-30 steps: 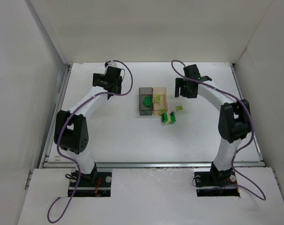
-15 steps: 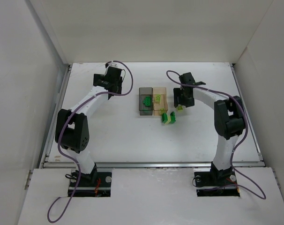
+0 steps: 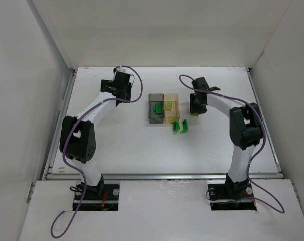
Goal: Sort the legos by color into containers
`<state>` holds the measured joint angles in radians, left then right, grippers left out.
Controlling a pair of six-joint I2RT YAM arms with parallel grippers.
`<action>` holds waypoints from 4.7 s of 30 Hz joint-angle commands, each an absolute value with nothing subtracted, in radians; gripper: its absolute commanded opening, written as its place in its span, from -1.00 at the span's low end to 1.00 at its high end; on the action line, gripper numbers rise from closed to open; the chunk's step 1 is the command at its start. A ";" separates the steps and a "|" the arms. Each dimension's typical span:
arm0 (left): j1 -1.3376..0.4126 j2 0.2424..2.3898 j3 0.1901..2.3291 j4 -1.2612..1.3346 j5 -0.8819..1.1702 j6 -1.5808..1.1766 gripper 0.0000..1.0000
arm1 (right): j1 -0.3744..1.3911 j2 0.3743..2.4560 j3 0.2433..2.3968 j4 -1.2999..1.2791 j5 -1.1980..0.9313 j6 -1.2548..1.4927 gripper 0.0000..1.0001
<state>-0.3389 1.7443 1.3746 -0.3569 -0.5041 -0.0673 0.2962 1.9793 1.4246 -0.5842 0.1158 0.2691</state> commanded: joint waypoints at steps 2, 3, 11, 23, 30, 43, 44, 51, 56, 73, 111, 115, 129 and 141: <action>-0.336 1.727 1.408 -0.357 -0.480 -0.084 1.00 | 0.327 1.762 1.485 -0.529 0.163 0.330 -1.00; -0.336 1.727 1.408 -0.357 -0.465 -0.084 1.00 | 0.340 1.737 1.485 -0.475 0.150 0.330 -1.00; -0.336 1.727 1.417 -0.357 -0.428 -0.075 1.00 | 0.483 1.893 1.669 -0.551 0.097 0.279 -1.00; -0.336 1.709 1.399 -0.357 -0.428 -0.066 1.00 | 0.492 1.873 1.749 -0.594 0.011 0.246 1.00; -0.336 1.709 1.390 -0.357 -0.410 -0.066 1.00 | 0.442 1.705 1.642 -0.614 -0.077 0.250 1.00; -0.336 1.718 1.399 -0.357 -0.380 -0.066 1.00 | 0.419 1.624 1.216 -0.598 -0.141 0.284 1.00; -0.336 1.718 1.399 -0.357 -0.380 -0.066 1.00 | 0.419 1.638 1.206 -0.585 -0.141 0.284 1.00; -0.336 1.718 1.399 -0.367 -0.370 -0.066 1.00 | 0.370 1.651 1.160 -0.500 -0.219 0.296 1.00; -0.336 1.718 1.399 -0.367 -0.370 -0.066 1.00 | 0.370 1.692 1.160 -0.488 -0.232 0.276 0.98; -0.336 1.718 1.399 -0.367 -0.360 -0.057 1.00 | 0.370 1.767 1.181 -0.436 -0.325 0.238 0.97; -0.439 1.782 1.423 -0.423 0.047 0.229 0.71 | 0.361 1.654 1.121 -0.512 -0.250 0.190 -1.00; -0.430 1.926 1.590 -0.500 0.209 0.172 0.48 | 0.350 1.645 1.092 -0.488 -0.250 0.209 -1.00; -0.430 2.102 1.720 -0.620 0.238 0.028 -0.72 | 0.331 1.566 1.054 -0.488 -0.221 0.218 -1.00; -0.417 2.092 1.740 -0.629 0.150 -0.130 -1.00 | 0.331 1.566 1.074 -0.479 -0.202 0.238 -1.00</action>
